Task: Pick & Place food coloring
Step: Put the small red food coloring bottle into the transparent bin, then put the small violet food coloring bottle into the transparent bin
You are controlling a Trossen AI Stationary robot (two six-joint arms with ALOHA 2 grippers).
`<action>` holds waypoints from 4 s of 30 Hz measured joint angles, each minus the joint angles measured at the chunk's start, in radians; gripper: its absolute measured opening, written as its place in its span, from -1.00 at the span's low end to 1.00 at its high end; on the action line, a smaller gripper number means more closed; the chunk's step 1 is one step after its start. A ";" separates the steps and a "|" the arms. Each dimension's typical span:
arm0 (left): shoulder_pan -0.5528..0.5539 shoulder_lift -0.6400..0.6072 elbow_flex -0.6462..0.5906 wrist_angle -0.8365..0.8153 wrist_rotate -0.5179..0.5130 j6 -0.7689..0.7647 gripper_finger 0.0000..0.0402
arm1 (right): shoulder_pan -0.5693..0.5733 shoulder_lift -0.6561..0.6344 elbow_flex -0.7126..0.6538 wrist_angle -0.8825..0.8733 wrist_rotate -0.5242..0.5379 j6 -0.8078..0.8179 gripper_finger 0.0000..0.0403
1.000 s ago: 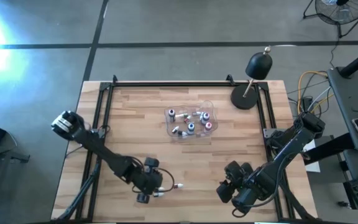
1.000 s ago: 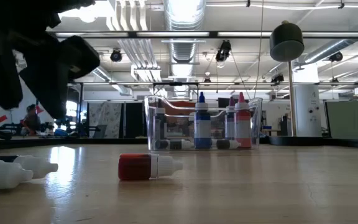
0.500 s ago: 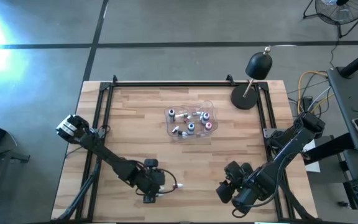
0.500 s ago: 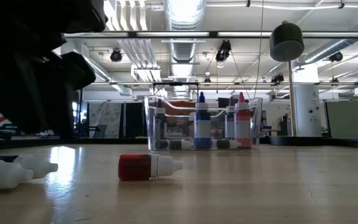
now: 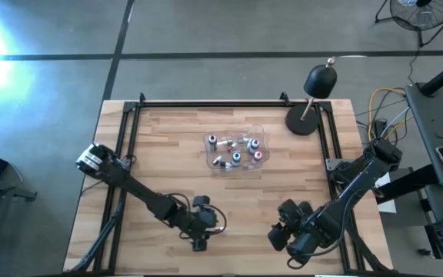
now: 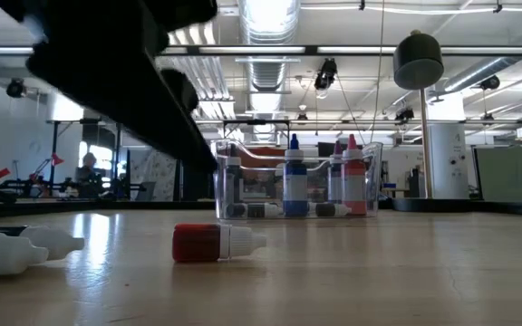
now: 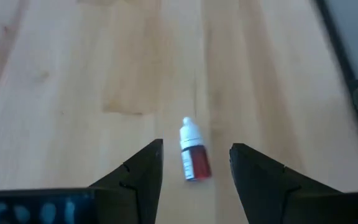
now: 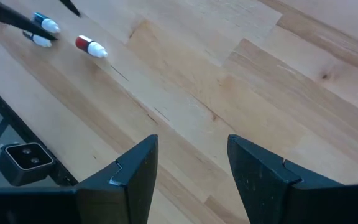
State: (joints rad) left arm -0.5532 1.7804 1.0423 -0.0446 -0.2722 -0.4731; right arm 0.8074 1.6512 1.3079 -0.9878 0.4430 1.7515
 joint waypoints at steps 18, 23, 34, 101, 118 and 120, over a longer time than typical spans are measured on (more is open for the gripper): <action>0.001 0.198 0.159 -0.087 -0.044 -0.020 -0.20 | 0.000 0.000 -0.004 -0.004 0.002 0.013 -0.07; 0.003 0.233 0.187 -0.104 -0.052 -0.027 -0.20 | 0.000 0.000 -0.005 -0.002 0.002 0.027 -0.07; 0.008 0.230 0.190 -0.172 -0.060 -0.026 -0.35 | 0.000 0.002 -0.006 -0.005 0.003 0.029 -0.07; -0.055 -0.189 -0.115 -0.246 0.115 -0.060 -0.12 | 0.030 0.020 0.047 -0.188 0.214 0.047 -0.07; -0.058 0.010 -0.015 -0.278 0.074 -0.196 -0.14 | 0.032 0.020 0.045 -0.183 0.207 0.047 -0.07; -0.058 0.016 -0.015 -0.284 0.063 -0.211 -0.14 | 0.032 0.020 0.045 -0.184 0.206 0.048 -0.07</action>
State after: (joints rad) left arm -0.6117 1.7959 1.0275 -0.3290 -0.2094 -0.6838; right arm 0.8394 1.6711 1.3529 -1.1714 0.6491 1.7992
